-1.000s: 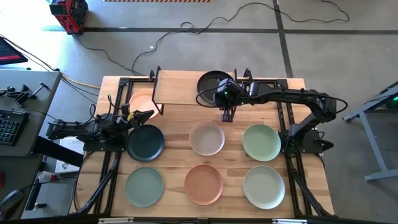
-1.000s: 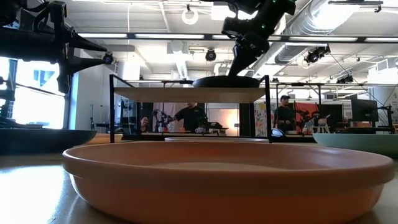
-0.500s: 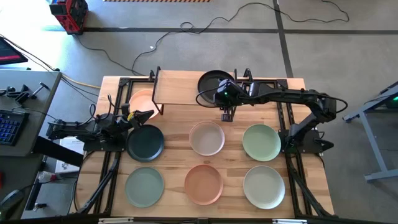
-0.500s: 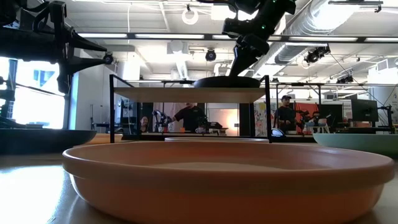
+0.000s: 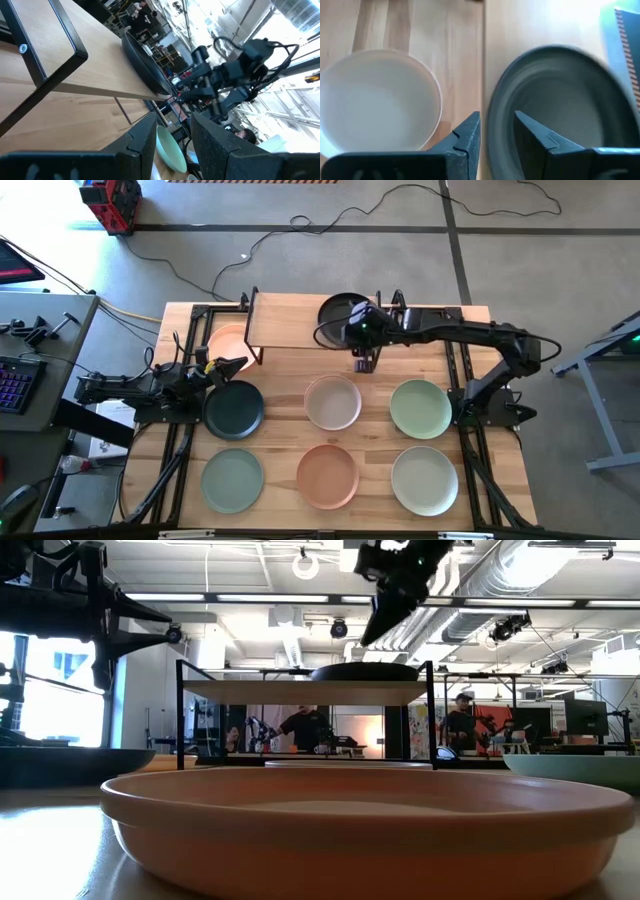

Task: Place and stack plates onto a shelf
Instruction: Stack the blue plate on top of the black plate

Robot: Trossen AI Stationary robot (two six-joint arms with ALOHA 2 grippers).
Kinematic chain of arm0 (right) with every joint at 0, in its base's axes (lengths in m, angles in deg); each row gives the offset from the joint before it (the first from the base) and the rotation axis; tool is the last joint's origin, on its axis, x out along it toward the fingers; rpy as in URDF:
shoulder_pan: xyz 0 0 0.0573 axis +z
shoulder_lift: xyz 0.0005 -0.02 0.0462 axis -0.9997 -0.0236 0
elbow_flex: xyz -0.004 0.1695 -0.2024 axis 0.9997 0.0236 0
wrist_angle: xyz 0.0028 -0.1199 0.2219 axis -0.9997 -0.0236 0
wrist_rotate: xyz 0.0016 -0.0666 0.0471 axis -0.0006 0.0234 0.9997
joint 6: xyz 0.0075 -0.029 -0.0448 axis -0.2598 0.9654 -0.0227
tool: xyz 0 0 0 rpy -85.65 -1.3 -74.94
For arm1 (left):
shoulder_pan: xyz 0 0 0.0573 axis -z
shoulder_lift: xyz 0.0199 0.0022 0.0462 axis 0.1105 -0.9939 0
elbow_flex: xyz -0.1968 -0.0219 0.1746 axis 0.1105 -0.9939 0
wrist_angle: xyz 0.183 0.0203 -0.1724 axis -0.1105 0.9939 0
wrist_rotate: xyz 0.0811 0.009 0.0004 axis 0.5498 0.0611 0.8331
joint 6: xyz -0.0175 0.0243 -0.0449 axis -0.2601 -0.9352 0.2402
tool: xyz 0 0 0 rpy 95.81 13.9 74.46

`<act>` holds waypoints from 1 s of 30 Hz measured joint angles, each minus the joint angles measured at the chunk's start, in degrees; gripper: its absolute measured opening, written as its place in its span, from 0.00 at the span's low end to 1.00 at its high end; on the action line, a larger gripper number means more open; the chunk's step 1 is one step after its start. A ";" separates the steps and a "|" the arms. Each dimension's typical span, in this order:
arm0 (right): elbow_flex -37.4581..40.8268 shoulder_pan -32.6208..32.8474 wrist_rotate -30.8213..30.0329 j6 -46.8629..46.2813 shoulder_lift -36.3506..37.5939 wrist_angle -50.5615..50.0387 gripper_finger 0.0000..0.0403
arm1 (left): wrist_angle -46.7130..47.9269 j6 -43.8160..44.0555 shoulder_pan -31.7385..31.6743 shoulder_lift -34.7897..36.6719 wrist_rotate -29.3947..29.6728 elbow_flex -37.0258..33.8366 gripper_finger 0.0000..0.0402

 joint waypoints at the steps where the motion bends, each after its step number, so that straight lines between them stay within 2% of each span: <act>1: -1.16 0.00 -0.04 0.00 0.00 -0.42 0.23 | -0.13 -0.01 0.00 0.00 0.00 0.00 0.27; 11: -10.14 -0.55 -0.32 0.00 0.03 -6.44 0.23 | 0.03 -6.91 0.00 0.00 0.00 5.77 0.27; 18: -12.63 -0.79 -8.73 0.02 0.04 -12.28 0.23 | 0.09 -12.55 0.00 -0.74 0.04 11.61 0.27; 24: -12.89 -2.17 -10.60 -0.57 0.04 -17.48 0.23 | 0.91 -17.48 0.00 -5.97 0.68 17.19 0.27; 30: -12.89 -2.97 -10.69 -2.53 0.04 -20.96 0.23 | 8.24 -19.60 0.00 -14.70 1.47 25.24 0.27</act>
